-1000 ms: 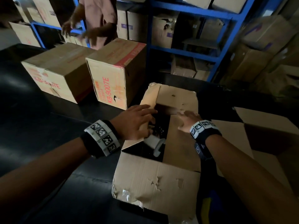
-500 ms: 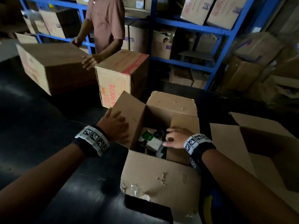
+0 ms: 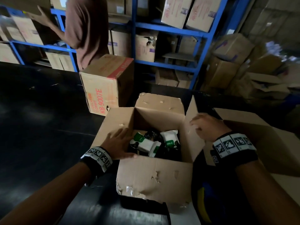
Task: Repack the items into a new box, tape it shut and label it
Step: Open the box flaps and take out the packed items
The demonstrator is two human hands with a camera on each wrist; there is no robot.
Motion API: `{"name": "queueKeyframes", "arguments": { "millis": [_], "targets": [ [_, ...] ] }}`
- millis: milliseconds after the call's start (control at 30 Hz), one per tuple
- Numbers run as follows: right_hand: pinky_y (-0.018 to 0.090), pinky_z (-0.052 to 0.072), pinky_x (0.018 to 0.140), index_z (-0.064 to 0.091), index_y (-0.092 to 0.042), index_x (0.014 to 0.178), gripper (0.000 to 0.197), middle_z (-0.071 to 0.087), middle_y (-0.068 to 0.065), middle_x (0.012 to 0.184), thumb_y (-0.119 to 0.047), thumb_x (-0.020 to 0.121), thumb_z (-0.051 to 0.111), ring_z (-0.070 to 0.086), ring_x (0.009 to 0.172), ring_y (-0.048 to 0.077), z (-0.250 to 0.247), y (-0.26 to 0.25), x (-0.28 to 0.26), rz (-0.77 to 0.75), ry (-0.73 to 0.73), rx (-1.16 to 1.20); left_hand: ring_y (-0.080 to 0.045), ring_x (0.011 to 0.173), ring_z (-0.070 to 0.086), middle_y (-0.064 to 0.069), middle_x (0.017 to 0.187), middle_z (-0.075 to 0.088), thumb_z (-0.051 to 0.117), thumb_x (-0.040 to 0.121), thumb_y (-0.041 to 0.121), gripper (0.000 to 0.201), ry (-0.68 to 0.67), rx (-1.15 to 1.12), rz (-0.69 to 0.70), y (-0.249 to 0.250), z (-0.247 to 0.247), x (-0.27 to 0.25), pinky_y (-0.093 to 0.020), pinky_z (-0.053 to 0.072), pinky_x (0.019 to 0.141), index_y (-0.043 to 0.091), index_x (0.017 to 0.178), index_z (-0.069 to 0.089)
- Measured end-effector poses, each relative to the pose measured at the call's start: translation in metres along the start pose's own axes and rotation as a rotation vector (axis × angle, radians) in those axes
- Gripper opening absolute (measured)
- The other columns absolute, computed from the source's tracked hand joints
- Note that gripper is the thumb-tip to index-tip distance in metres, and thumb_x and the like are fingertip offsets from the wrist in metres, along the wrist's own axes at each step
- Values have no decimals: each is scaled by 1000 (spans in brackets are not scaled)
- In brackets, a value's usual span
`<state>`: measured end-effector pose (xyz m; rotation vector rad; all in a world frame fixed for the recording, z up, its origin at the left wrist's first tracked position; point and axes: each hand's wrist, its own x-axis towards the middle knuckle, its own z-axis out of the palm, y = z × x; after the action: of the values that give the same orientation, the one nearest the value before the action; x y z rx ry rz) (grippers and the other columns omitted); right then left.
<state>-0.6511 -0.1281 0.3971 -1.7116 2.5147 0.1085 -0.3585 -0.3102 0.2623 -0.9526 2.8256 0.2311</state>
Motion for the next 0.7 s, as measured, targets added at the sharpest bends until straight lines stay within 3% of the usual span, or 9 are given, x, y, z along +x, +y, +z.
{"name": "queueKeyframes", "arguments": {
  "millis": [100, 167, 367, 500, 567, 633, 700],
  "targets": [
    [39, 28, 112, 47, -30, 138, 48, 36, -5, 151, -26, 90, 52, 18, 144, 17, 8, 13, -4, 33, -40, -119, -21, 146, -6, 0, 159, -6, 10, 43, 99, 118, 33, -42, 12, -3, 9, 1, -54, 10, 114, 40, 145, 15],
    [39, 27, 113, 41, -31, 142, 53, 30, -4, 154, -30, 90, 54, 14, 145, 19, 12, 21, -7, 47, -45, -160, -20, 145, -9, -1, 158, -7, 10, 45, 99, 117, 54, -74, 9, -4, 16, 0, -54, 6, 114, 39, 146, 15],
    [39, 20, 118, 34, -32, 145, 64, 21, -7, 158, -27, 86, 58, 6, 147, 18, 26, 51, -10, 180, -145, 10, -21, 145, -12, -2, 157, -13, 10, 47, 100, 119, 100, -152, 6, -6, 27, 1, -55, 3, 116, 35, 147, 10],
    [48, 26, 113, 22, -37, 147, 71, 17, -6, 156, -47, 84, 54, 11, 140, 35, 56, 49, -14, 267, -260, -39, -22, 145, -10, -4, 157, -15, 19, 47, 100, 124, 108, -281, -25, -7, 34, 2, -48, 3, 118, 30, 149, 1],
    [56, 23, 112, 19, -35, 146, 72, 12, -1, 156, -60, 85, 46, 8, 139, 43, 77, 43, -13, 299, -280, -42, -21, 146, -8, -5, 157, -13, 21, 49, 99, 123, 106, -279, -31, -9, 34, 3, -45, 5, 119, 30, 149, -2],
    [59, 16, 112, 12, -31, 149, 74, 7, 3, 158, -64, 88, 38, 7, 144, 38, 94, 34, -8, 325, -320, 52, -22, 146, -3, -6, 158, -9, 22, 52, 98, 120, 104, -224, -38, -10, 32, 2, -44, 10, 118, 32, 148, -3],
    [52, 25, 112, 13, -25, 150, 70, 17, 8, 157, -59, 93, 34, 22, 142, 32, 104, 27, -2, 315, -330, 165, -22, 146, 2, -6, 158, -5, 22, 54, 97, 116, 94, -165, -41, -10, 27, 1, -45, 16, 117, 33, 148, -3]
  ]
}}
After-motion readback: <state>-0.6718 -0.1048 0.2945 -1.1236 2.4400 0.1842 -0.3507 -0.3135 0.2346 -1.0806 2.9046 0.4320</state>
